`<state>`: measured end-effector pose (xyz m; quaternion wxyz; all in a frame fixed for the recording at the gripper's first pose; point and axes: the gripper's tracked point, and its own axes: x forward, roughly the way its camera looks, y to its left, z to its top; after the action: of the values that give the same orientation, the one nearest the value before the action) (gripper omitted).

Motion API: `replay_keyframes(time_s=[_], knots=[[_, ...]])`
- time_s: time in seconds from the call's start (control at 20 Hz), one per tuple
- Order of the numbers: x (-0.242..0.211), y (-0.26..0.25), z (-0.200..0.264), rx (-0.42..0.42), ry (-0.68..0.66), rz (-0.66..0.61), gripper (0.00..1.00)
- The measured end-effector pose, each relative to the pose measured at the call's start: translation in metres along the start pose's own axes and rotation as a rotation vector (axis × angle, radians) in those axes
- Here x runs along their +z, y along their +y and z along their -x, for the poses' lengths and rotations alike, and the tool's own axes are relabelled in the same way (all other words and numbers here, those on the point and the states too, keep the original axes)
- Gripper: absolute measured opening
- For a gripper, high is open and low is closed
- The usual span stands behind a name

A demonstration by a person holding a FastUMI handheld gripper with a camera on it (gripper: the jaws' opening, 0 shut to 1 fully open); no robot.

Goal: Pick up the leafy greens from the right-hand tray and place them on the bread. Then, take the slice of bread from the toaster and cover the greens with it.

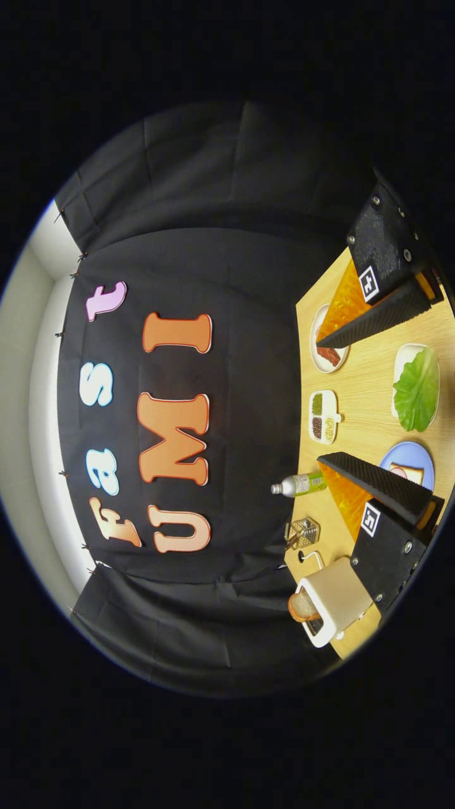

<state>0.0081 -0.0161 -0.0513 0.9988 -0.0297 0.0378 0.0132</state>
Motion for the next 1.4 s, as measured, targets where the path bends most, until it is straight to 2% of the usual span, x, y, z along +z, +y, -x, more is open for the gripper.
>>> replay_keyframes(time_s=[0.3,0.7,1.4], knots=[[-0.063,-0.01,-0.004,-0.032,0.115,0.035,0.99],[-0.146,-0.011,-0.01,-0.002,0.275,0.063,0.99],[-0.225,-0.008,-0.029,0.051,0.451,0.11,1.0]])
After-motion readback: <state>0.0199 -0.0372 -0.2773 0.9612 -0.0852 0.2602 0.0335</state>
